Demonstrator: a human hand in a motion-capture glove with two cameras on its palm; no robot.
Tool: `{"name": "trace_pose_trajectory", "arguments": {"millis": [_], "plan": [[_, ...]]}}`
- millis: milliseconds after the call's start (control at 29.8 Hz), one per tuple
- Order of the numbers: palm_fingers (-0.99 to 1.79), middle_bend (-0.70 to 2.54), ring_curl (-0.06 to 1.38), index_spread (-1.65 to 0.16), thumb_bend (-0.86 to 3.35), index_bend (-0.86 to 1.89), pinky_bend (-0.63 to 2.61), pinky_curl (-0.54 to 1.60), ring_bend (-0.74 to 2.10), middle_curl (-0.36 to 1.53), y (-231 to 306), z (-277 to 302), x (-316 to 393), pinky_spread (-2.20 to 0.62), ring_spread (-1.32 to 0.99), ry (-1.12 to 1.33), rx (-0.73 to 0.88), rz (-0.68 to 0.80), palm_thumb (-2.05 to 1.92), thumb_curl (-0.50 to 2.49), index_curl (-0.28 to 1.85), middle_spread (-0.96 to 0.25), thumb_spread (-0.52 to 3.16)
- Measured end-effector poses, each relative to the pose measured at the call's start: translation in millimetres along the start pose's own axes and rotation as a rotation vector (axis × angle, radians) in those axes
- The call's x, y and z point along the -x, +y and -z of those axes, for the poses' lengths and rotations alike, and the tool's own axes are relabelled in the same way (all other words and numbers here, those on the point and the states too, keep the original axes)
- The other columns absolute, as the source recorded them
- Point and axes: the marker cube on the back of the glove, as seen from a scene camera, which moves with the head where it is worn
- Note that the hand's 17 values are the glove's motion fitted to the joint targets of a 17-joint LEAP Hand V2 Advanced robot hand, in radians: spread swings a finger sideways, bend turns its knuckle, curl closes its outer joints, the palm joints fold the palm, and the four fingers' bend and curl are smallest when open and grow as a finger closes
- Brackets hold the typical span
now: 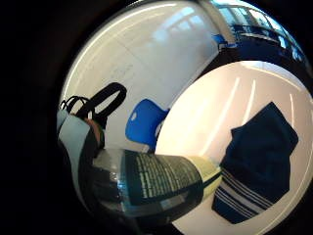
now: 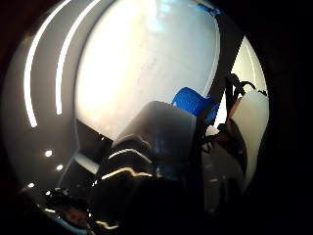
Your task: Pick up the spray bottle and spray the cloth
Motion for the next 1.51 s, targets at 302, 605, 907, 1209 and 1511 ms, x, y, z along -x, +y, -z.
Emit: {"name": "trace_pose_trajectory", "arguments": {"millis": [302,605,907,1209,1511], "plan": [[1.38,0.68,0.46,-0.23,-0.03,0.51,0.34,0.41,0.55,0.50,-2,-13,-20,-0.29,-0.26,-0.027,-0.034,-0.046,0.88,0.83,0.55,-0.18,0.21],[1.38,0.67,0.46,-0.23,-0.03,0.50,0.34,0.42,0.54,0.50,1,-21,-47,-0.29,-0.26,-0.040,-0.042,-0.108,0.89,0.83,0.55,-0.18,0.22],[1.38,0.67,0.46,-0.24,-0.03,0.50,0.34,0.42,0.54,0.50,-6,-3,-35,-0.30,-0.26,-0.034,-0.079,-0.076,0.88,0.83,0.55,-0.19,0.22],[1.38,0.67,0.46,-0.24,-0.03,0.50,0.35,0.42,0.54,0.50,-10,2,-26,-0.30,-0.26,-0.032,-0.083,-0.060,0.87,0.83,0.55,-0.20,0.23],[1.38,0.68,0.46,-0.24,-0.03,0.50,0.35,0.42,0.53,0.50,-7,-7,-23,-0.29,-0.26,-0.068,-0.068,-0.059,0.87,0.83,0.55,-0.21,0.23]]}}
